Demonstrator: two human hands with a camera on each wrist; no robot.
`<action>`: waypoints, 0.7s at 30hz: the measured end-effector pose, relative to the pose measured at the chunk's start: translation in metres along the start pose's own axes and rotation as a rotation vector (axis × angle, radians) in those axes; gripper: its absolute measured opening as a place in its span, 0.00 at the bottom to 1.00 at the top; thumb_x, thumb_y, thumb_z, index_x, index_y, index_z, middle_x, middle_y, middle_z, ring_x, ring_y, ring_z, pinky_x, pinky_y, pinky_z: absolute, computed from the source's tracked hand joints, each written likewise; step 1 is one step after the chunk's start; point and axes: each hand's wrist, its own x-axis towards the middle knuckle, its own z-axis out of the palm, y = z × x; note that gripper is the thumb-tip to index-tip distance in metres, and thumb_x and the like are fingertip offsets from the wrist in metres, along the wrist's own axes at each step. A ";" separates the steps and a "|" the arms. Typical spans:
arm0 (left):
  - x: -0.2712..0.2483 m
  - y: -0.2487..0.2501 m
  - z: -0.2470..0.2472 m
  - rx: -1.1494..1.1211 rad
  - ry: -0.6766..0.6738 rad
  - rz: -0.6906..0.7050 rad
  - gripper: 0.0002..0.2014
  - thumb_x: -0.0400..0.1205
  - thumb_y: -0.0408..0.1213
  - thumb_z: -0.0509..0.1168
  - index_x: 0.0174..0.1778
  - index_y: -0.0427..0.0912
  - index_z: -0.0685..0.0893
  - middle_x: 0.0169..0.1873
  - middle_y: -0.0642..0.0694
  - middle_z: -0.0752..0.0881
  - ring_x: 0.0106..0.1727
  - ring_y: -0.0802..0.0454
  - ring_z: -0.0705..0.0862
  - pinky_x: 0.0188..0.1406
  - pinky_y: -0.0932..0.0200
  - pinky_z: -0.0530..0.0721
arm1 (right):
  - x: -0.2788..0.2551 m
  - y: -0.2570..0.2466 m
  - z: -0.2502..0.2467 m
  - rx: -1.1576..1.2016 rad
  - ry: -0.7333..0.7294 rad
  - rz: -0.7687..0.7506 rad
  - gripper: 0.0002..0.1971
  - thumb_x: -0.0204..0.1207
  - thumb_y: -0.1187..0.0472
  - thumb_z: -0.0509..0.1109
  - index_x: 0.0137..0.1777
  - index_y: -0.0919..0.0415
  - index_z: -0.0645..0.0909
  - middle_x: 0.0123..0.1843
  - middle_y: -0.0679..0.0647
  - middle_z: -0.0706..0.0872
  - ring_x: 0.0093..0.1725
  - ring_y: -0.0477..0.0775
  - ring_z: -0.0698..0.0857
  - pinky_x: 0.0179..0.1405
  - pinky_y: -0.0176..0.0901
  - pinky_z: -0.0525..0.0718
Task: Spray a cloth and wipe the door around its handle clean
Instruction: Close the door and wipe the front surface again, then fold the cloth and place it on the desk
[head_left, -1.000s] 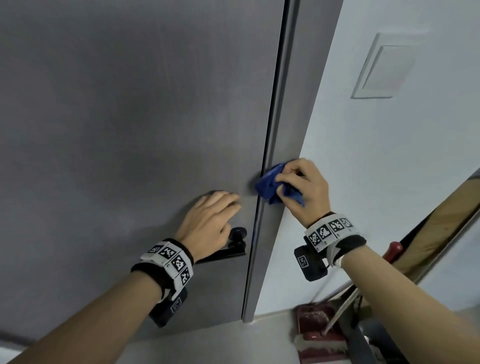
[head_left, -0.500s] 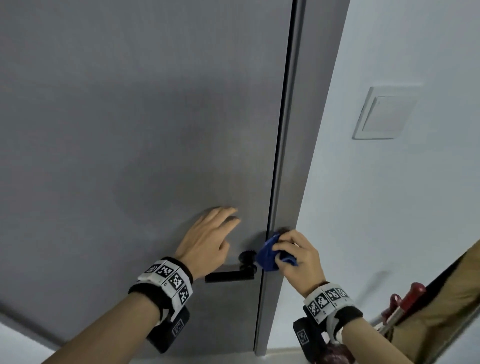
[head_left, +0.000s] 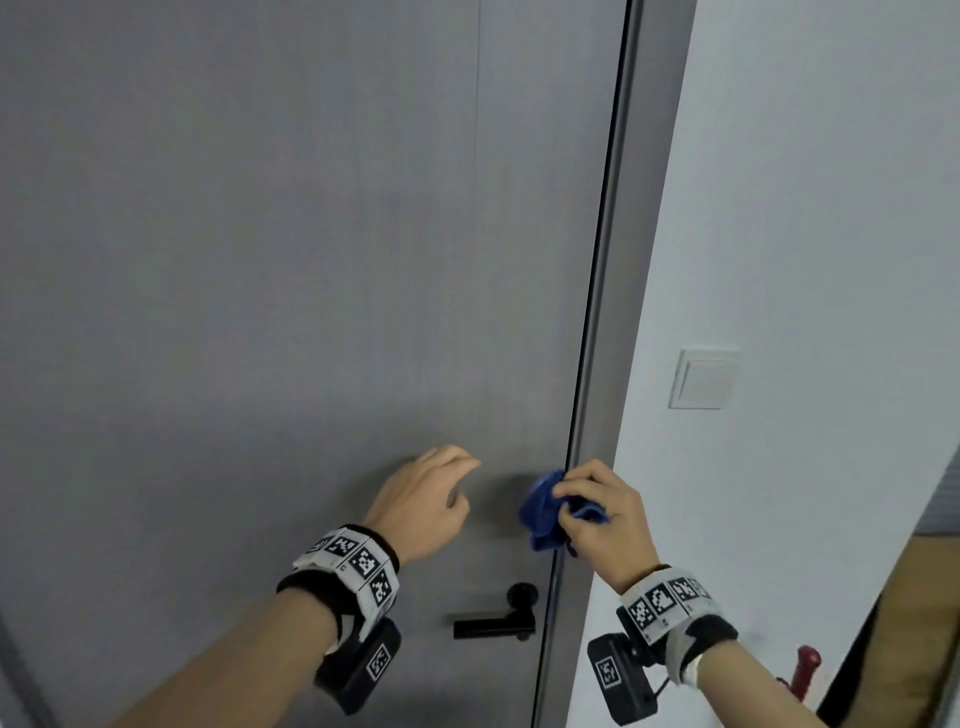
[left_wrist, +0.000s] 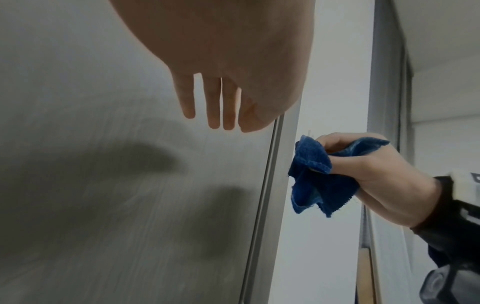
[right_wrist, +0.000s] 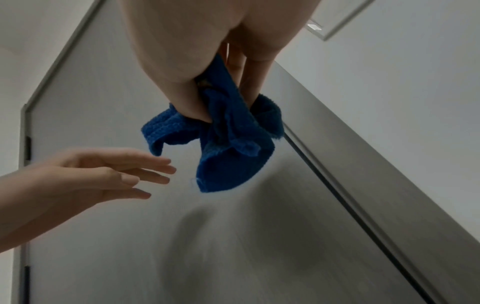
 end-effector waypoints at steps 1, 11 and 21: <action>-0.004 0.002 -0.005 -0.026 -0.022 0.008 0.22 0.81 0.38 0.61 0.73 0.47 0.80 0.68 0.54 0.81 0.69 0.53 0.79 0.69 0.56 0.77 | 0.002 -0.009 0.002 0.006 0.007 0.003 0.16 0.66 0.73 0.73 0.45 0.50 0.89 0.48 0.44 0.84 0.49 0.49 0.87 0.49 0.38 0.85; -0.065 0.036 0.001 -0.480 -0.191 -0.016 0.20 0.80 0.65 0.58 0.54 0.56 0.86 0.44 0.59 0.91 0.46 0.61 0.89 0.47 0.49 0.88 | -0.062 -0.081 0.019 0.035 0.042 0.183 0.16 0.66 0.72 0.73 0.44 0.48 0.90 0.45 0.45 0.86 0.44 0.48 0.87 0.45 0.35 0.83; -0.131 0.139 0.095 -0.766 -0.520 0.062 0.17 0.78 0.47 0.64 0.29 0.39 0.76 0.23 0.47 0.74 0.28 0.54 0.69 0.32 0.57 0.67 | -0.228 -0.114 -0.062 -0.130 0.082 0.530 0.14 0.69 0.79 0.75 0.45 0.59 0.91 0.46 0.47 0.88 0.46 0.48 0.88 0.45 0.39 0.85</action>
